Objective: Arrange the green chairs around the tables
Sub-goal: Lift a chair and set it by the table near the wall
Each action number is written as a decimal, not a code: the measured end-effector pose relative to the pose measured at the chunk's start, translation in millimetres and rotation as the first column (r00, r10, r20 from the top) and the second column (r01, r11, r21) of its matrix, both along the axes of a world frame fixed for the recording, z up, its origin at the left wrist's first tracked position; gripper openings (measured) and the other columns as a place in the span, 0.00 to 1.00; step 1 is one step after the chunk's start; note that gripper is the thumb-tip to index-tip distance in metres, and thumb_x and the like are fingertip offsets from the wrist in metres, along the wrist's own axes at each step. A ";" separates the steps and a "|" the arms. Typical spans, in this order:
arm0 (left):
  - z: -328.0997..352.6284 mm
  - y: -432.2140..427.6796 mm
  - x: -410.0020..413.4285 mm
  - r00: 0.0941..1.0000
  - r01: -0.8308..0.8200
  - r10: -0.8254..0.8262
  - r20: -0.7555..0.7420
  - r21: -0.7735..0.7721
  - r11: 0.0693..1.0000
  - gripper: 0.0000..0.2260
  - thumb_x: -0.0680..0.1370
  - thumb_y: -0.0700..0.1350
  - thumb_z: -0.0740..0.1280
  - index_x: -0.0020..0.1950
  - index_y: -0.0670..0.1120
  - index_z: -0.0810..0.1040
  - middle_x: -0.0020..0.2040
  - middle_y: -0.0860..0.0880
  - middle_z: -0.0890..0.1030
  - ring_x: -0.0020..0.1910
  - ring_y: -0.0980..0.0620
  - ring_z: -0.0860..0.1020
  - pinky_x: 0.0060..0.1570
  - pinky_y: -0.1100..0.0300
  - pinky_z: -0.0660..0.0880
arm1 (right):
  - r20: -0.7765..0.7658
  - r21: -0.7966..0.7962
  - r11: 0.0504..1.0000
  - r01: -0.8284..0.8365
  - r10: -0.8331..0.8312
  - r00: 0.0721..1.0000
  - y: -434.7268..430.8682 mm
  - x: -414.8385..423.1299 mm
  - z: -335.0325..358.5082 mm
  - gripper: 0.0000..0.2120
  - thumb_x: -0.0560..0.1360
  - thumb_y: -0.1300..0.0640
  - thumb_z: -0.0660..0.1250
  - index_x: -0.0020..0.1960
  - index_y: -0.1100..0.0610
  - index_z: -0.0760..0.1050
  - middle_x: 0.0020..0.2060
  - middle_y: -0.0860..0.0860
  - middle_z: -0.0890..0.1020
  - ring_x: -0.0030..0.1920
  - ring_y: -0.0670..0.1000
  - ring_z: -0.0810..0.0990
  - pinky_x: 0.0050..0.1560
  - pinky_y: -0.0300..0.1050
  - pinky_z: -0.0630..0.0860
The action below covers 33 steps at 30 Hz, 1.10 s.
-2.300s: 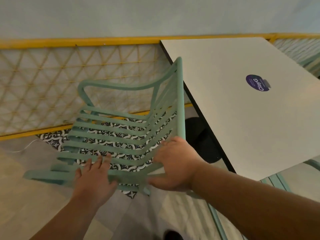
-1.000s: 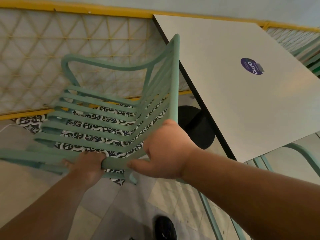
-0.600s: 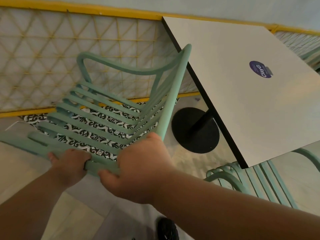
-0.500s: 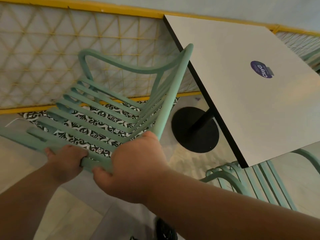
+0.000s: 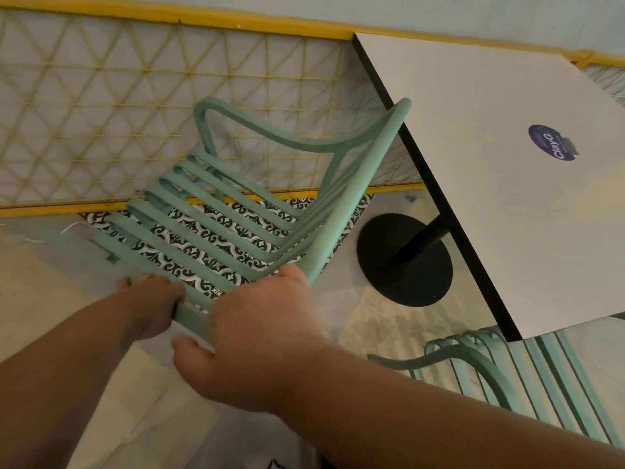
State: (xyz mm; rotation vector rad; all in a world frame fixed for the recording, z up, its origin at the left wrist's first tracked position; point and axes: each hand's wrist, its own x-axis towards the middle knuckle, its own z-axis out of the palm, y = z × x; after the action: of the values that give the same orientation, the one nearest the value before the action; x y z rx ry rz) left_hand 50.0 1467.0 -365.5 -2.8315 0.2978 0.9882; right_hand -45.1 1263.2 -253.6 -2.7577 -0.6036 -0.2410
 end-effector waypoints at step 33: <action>144.4 -164.9 -99.3 0.901 -0.130 0.362 0.240 -0.646 0.752 0.24 0.81 0.49 0.60 0.76 0.55 0.56 0.63 0.54 0.77 0.56 0.50 0.80 0.57 0.52 0.77 | -0.306 -0.191 0.975 -0.110 0.048 0.951 -160.2 146.6 62.5 0.41 0.46 0.12 0.61 0.33 0.48 0.77 0.33 0.46 0.78 0.40 0.49 0.75 0.48 0.48 0.75</action>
State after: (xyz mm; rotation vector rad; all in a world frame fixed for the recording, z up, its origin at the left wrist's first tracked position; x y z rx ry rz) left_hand -49.3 1302.1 -221.1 -3.6627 0.2320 0.4227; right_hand 101.5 1103.0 -191.1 -2.8748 -0.6878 0.2718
